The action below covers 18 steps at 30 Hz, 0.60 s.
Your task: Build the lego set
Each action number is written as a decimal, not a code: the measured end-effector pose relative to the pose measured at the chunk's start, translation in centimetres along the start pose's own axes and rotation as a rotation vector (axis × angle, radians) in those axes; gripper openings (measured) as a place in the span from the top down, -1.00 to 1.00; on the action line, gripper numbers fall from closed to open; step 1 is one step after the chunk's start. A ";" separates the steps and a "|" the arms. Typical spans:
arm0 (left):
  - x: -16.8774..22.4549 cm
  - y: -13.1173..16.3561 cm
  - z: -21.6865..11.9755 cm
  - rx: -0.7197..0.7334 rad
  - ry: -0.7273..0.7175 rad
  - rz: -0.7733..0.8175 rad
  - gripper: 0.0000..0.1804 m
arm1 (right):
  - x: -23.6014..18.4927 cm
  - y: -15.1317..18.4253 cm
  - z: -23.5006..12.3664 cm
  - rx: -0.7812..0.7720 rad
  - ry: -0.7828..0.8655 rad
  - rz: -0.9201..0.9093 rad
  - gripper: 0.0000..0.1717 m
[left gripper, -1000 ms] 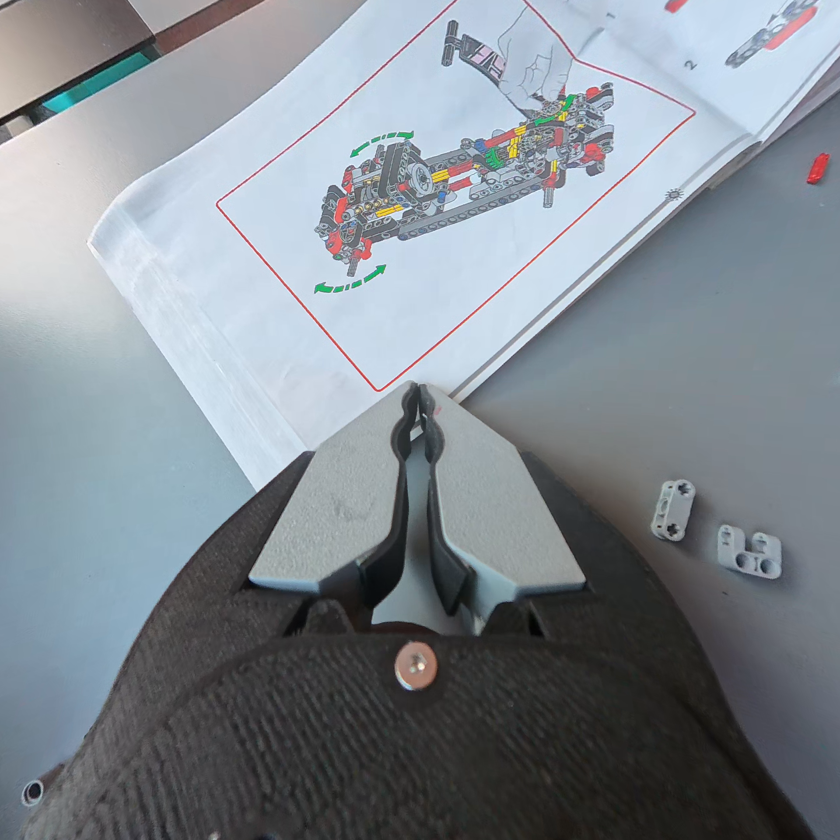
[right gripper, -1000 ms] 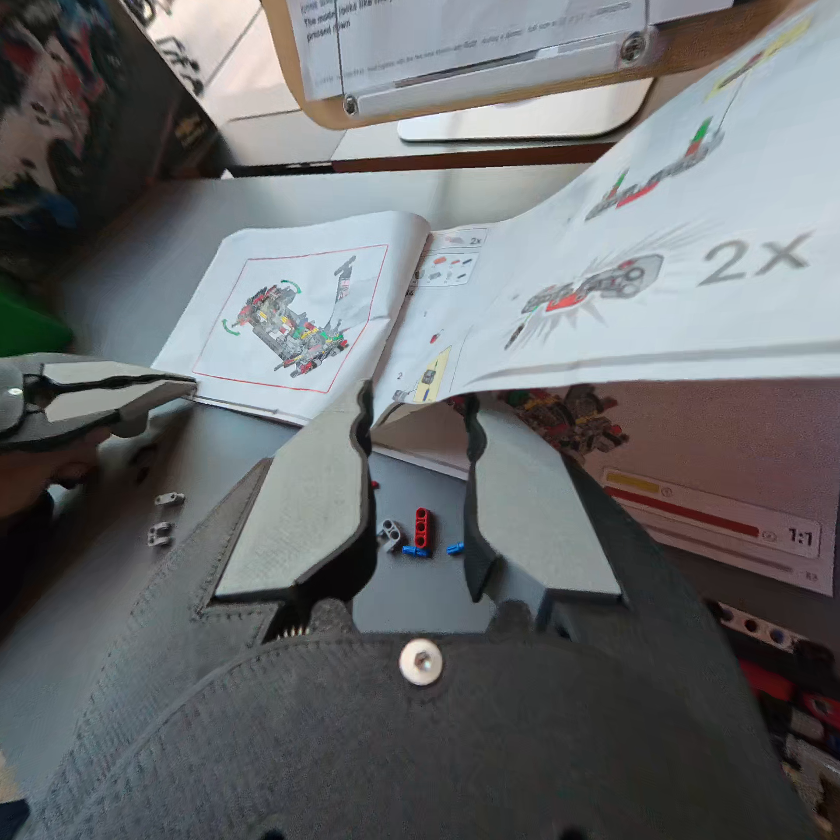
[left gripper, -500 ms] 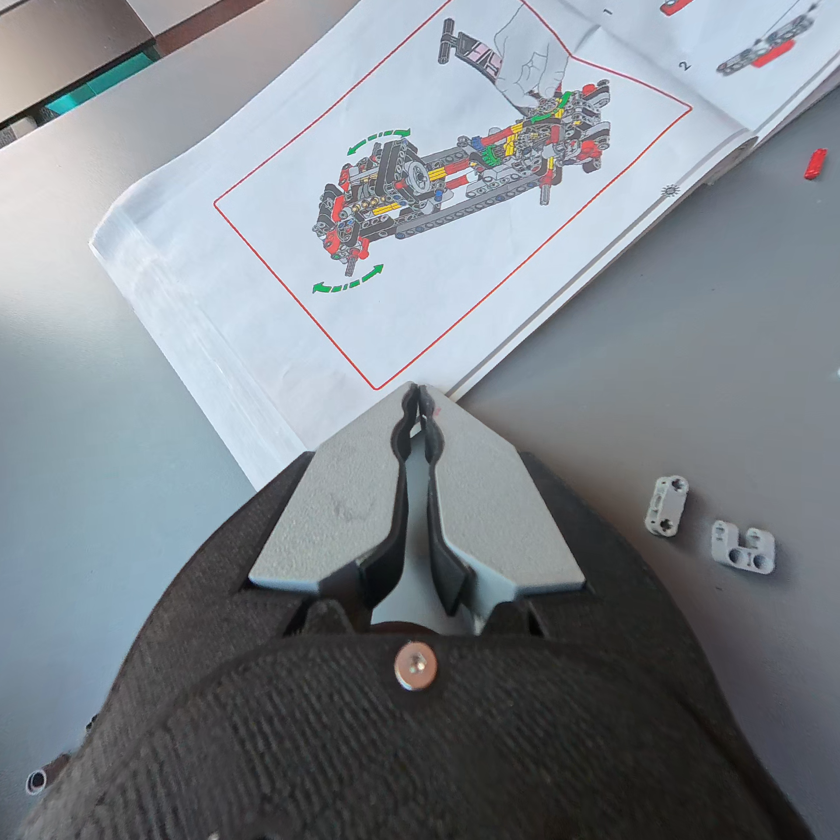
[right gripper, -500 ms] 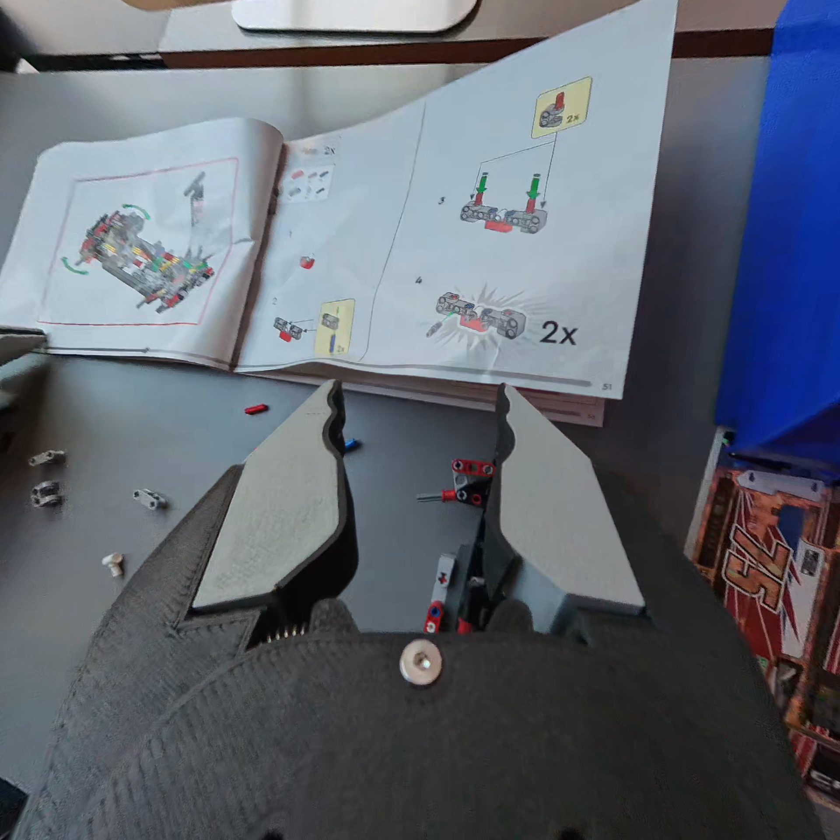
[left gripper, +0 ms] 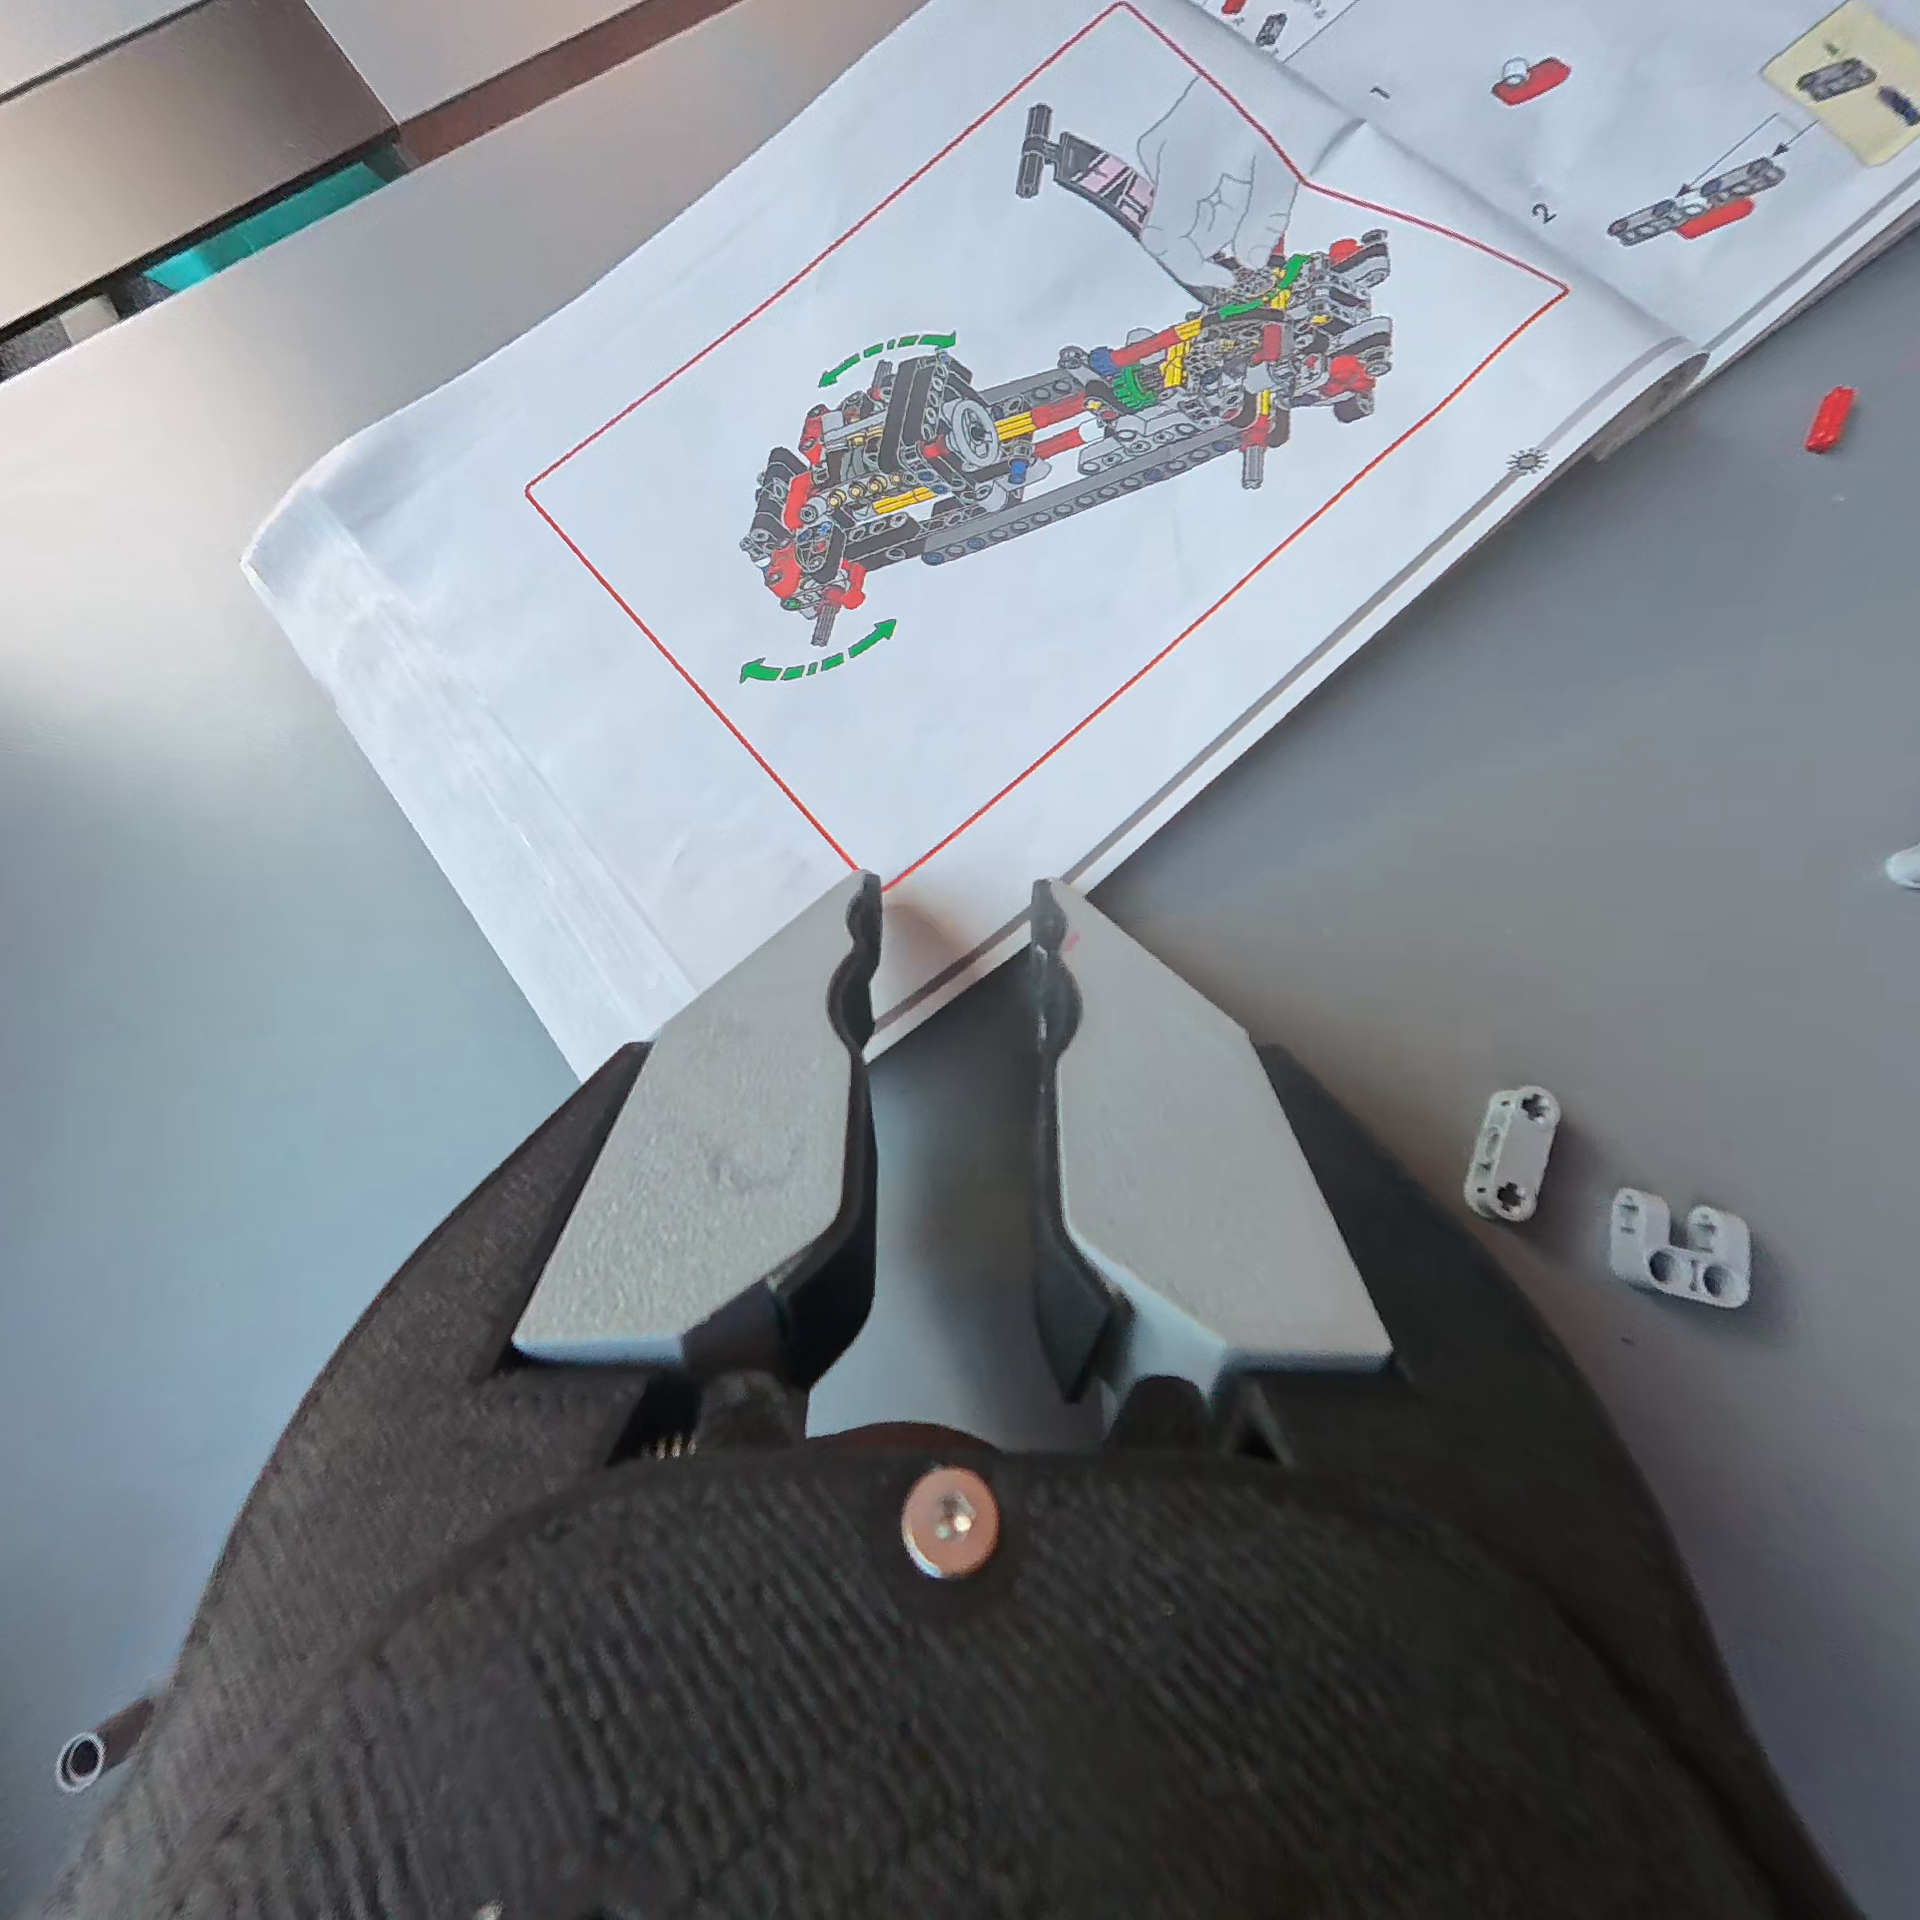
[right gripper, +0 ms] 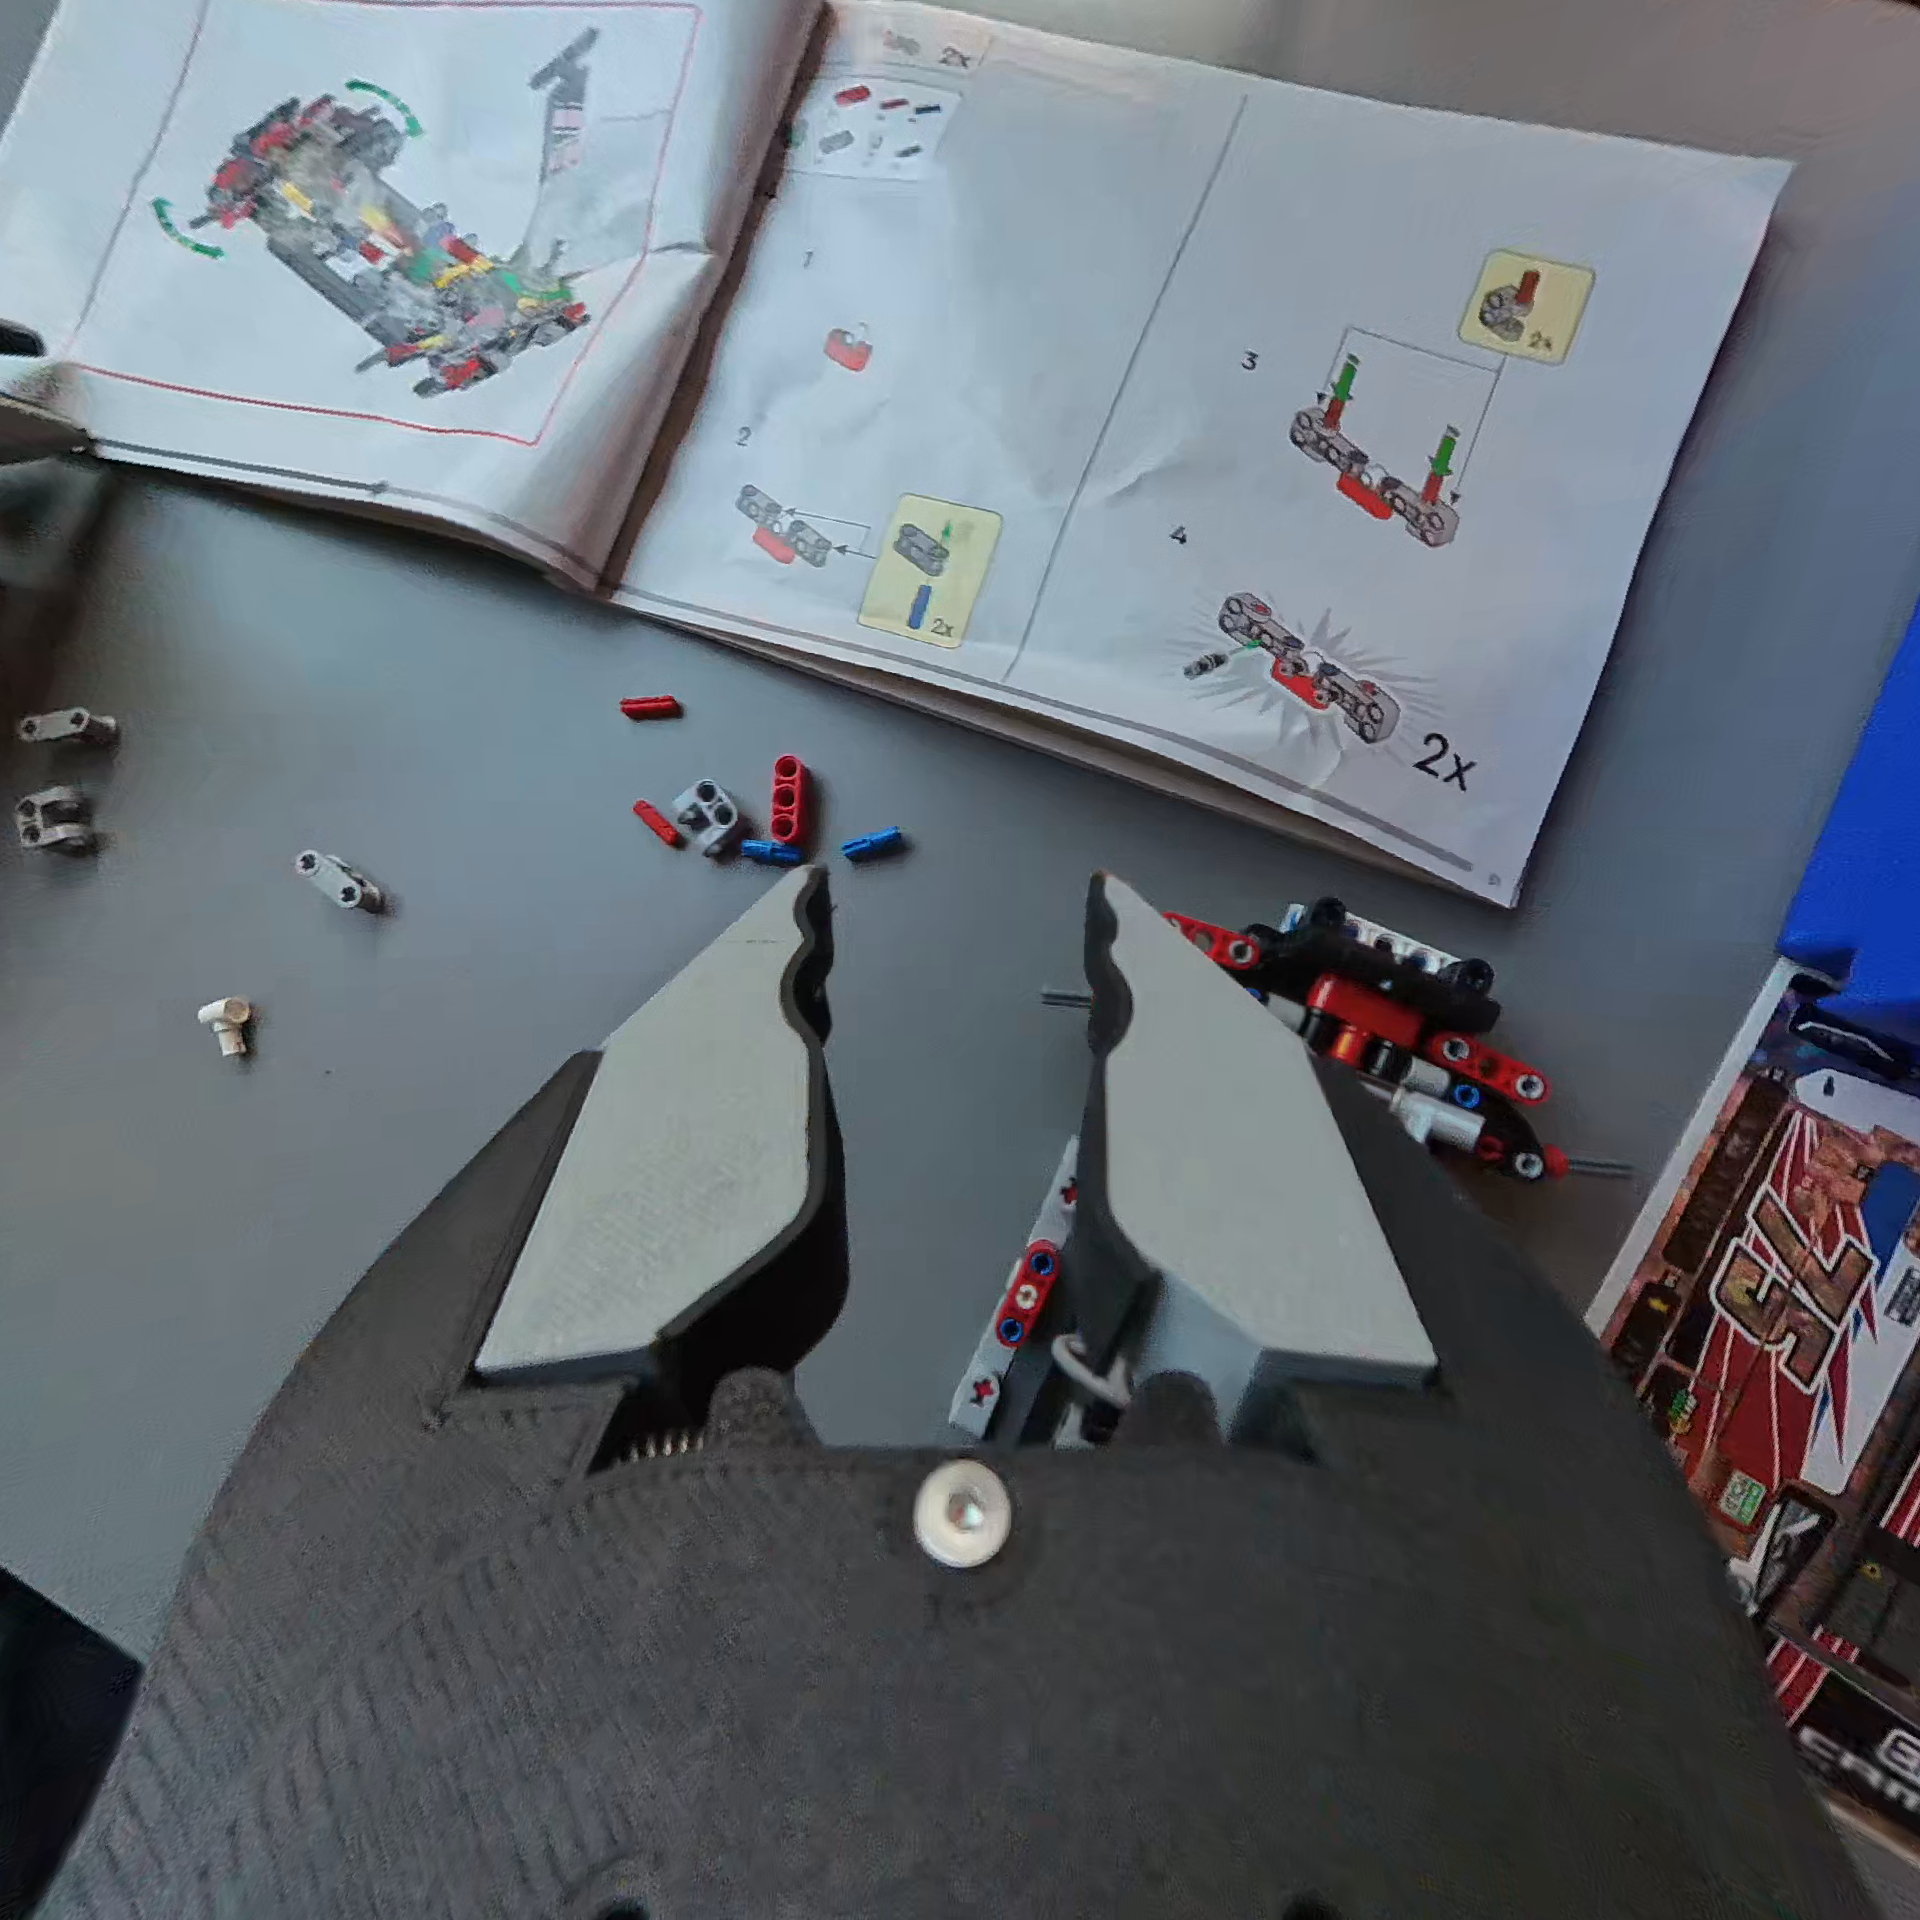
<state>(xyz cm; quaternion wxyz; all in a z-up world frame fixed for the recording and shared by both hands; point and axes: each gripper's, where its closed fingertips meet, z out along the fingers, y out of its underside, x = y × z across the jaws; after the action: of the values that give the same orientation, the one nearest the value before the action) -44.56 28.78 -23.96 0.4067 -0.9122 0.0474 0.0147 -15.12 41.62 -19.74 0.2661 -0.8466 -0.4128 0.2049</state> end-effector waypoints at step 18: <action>3.7 -2.1 -0.3 0.080 0.101 0.092 0.64 | -3.4 3.0 1.8 0.036 0.077 -0.195 0.70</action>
<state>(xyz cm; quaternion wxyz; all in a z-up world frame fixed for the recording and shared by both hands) -40.72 29.66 -22.46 0.4389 -0.8916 0.1103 -0.0146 -16.32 37.82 -22.52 0.3155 -0.8048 -0.4791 0.1524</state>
